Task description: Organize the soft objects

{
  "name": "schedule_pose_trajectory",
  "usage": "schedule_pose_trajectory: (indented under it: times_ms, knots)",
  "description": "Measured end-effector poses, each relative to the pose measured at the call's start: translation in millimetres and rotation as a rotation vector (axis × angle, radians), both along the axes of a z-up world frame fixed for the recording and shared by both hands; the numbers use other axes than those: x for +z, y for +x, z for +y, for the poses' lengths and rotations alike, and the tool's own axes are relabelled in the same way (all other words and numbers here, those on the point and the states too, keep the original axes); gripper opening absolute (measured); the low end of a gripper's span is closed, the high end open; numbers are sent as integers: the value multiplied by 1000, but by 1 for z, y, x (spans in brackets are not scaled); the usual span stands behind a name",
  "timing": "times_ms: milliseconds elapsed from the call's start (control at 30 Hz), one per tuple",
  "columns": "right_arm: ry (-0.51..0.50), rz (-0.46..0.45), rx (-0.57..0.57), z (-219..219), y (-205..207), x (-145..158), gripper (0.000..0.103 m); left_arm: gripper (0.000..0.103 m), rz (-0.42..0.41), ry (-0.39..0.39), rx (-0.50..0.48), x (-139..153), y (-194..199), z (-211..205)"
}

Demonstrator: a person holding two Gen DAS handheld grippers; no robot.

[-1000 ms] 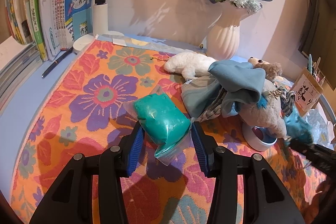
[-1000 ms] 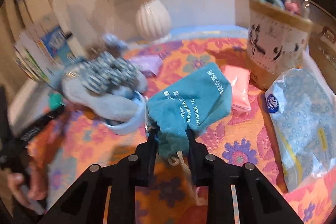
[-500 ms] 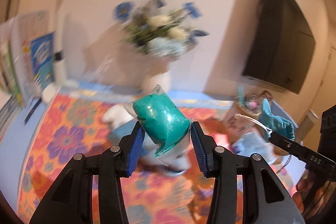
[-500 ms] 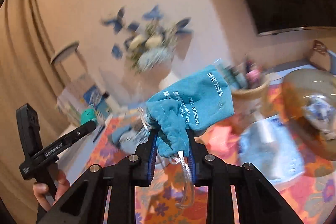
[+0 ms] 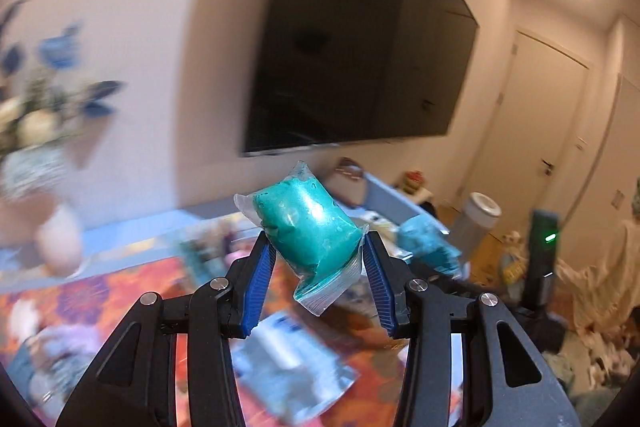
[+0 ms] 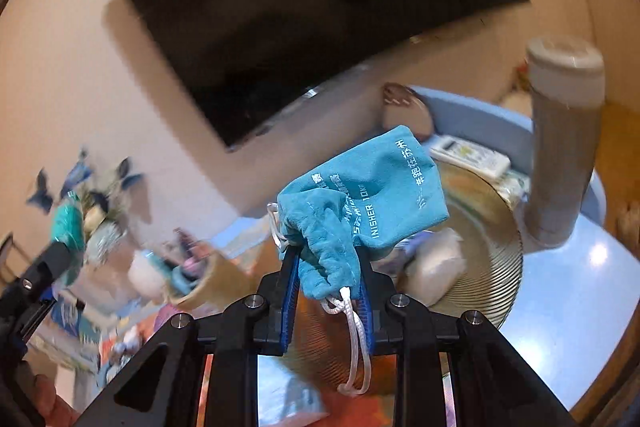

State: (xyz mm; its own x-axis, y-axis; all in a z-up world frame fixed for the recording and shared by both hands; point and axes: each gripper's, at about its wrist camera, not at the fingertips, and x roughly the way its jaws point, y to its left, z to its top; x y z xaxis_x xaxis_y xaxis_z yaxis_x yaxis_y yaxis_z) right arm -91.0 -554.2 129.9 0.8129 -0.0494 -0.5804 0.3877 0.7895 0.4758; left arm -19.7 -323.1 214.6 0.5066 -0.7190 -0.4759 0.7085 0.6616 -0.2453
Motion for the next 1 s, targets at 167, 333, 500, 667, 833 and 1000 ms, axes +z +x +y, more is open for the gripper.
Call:
schedule_pose_trajectory:
  times_ms: [167, 333, 500, 667, 833, 1000]
  knots:
    - [61, 50, -19, -29, 8, -30, 25, 42, 62, 18, -110, -17, 14, -61]
    - [100, 98, -15, -39, 16, -44, 68, 74, 140, 89, -148, -52, 39, -96]
    - [103, 114, -32, -44, 0, -45, 72, 76, 184, 110, -158, -68, 42, -92]
    - [57, 71, -27, -30, -22, -23, 72, 76, 130, 86, -149, -48, 24, -57]
    - [-14, 9, 73, 20, -26, 11, 72, 76, 30, 69, -60, -13, -1, 9]
    - [-80, -37, 255, 100, -16, 33, 82, 76, -61, 63, 121, 25, -24, 103]
